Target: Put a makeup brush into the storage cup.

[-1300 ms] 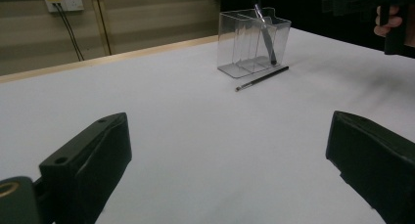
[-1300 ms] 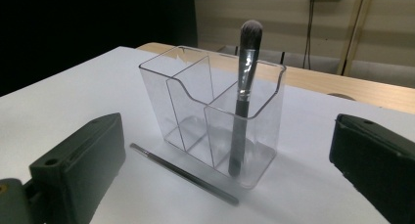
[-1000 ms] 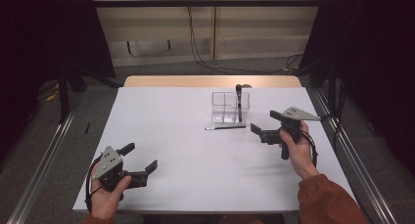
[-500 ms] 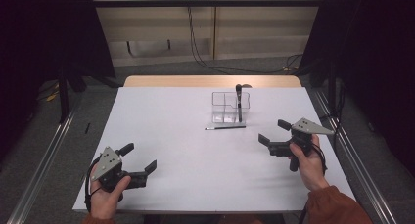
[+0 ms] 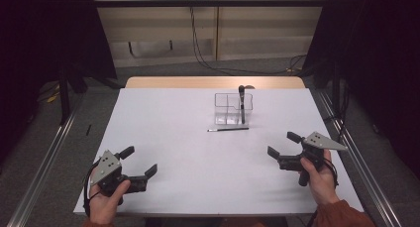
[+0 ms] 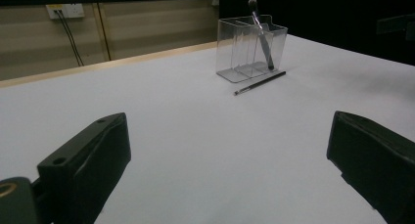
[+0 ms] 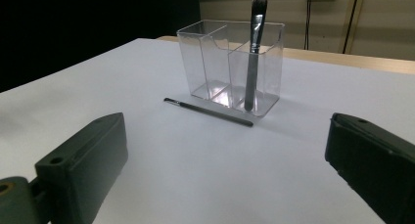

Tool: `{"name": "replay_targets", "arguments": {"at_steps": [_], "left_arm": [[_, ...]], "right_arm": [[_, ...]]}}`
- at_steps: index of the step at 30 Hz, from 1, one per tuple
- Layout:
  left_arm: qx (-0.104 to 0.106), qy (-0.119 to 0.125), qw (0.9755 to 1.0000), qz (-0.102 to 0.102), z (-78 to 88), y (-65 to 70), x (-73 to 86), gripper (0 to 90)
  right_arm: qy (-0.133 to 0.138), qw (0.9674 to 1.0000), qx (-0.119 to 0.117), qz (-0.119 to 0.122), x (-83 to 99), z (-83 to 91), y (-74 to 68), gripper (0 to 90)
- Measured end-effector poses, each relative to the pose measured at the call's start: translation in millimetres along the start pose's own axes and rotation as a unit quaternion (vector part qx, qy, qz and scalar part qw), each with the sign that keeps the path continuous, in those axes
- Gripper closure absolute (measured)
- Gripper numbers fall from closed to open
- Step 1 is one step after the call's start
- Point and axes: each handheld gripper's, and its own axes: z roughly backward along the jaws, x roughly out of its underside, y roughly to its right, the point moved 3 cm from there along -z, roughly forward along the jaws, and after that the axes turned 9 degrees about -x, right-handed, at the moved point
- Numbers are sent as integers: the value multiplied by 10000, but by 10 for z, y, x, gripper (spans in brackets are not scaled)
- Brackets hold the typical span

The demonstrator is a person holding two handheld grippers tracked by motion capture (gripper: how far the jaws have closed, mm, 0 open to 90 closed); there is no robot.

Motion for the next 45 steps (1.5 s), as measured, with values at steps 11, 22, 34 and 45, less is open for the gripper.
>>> {"name": "replay_targets", "arguments": {"at_steps": [11,22,34,45], "left_arm": [[-34,-9,10000,-9,39,12,12,26],[-29,2,10000,-44,48,28,1,26],[-10,-13,10000,-51,30,12,9,27],[-46,-15,10000,-37,32,30,0,27]], "right_arm": [[-61,10000,53,-13,109,222,-59,12],[-145,9999,2,5,190,285,-76,6],[-150,9999,-10,31,177,244,-86,5],[-184,9997,-115,84,161,189,-87,5]]}}
